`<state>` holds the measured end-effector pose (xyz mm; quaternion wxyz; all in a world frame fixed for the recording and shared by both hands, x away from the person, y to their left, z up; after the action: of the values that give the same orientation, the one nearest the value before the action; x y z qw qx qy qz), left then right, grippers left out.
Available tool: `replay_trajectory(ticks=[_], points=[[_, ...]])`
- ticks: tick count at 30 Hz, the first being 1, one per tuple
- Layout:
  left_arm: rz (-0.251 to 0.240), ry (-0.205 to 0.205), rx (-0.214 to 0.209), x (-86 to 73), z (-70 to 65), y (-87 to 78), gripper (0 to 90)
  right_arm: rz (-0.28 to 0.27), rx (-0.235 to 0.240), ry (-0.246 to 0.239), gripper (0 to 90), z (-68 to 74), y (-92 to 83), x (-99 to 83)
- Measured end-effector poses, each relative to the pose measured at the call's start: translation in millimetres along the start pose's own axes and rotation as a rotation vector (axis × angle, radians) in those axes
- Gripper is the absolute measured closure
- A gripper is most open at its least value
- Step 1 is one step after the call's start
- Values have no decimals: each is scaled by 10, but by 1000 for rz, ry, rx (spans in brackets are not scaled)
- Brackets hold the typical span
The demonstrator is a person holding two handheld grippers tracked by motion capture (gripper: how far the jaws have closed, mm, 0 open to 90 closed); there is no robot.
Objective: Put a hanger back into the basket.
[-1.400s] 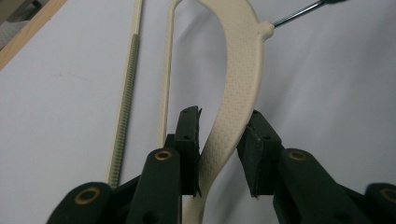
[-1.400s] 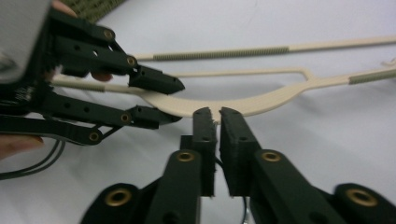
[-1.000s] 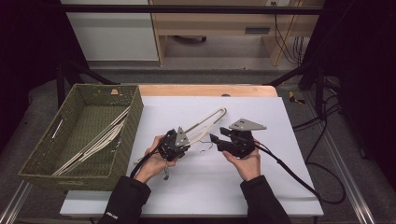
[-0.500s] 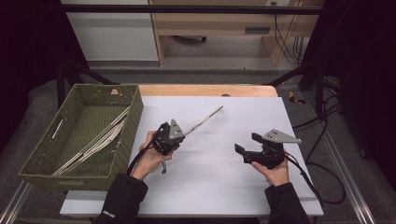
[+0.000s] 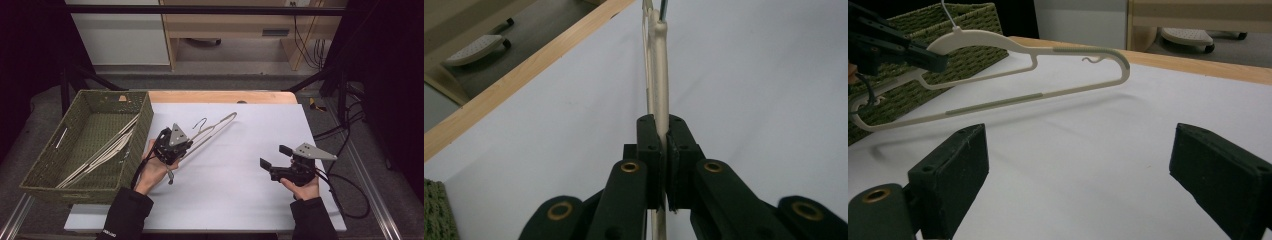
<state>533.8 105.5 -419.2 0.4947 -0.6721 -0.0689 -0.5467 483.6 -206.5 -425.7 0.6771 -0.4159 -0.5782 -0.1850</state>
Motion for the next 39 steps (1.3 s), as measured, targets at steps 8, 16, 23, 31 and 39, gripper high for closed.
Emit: replay_trajectory(ticks=[8, 16, 23, 31, 39], points=[[-42, -15, -44, 141, -58, -353, 867, -35, 2, -10, 76, -23, -106, 43], [-114, -20, -67, 367, -65, -800, 867, -34, -11, -18, 49, -56, -173, 47], [-155, -21, -72, 516, 66, -1146, 867, -25, -21, -22, 37, -64, -180, 43], [-177, -5, -34, 651, 239, -1470, 867, -24, -24, -26, 35, -68, -181, 42], [-190, -6, 4, 692, 494, -1693, 866, -21, -23, -28, 33, -65, -179, 40]])
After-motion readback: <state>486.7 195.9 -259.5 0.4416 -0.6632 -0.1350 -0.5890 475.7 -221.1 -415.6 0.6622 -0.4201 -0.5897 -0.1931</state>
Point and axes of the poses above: each handheld gripper's, and its own axes: y roughly forward along the jaws, x roughly out of its top, z roughly to its left, the point moved 6 cm from there along y, roughly forward along the jaws, and after that the axes turned 10 degrees about -y, right-handed, at the moved point
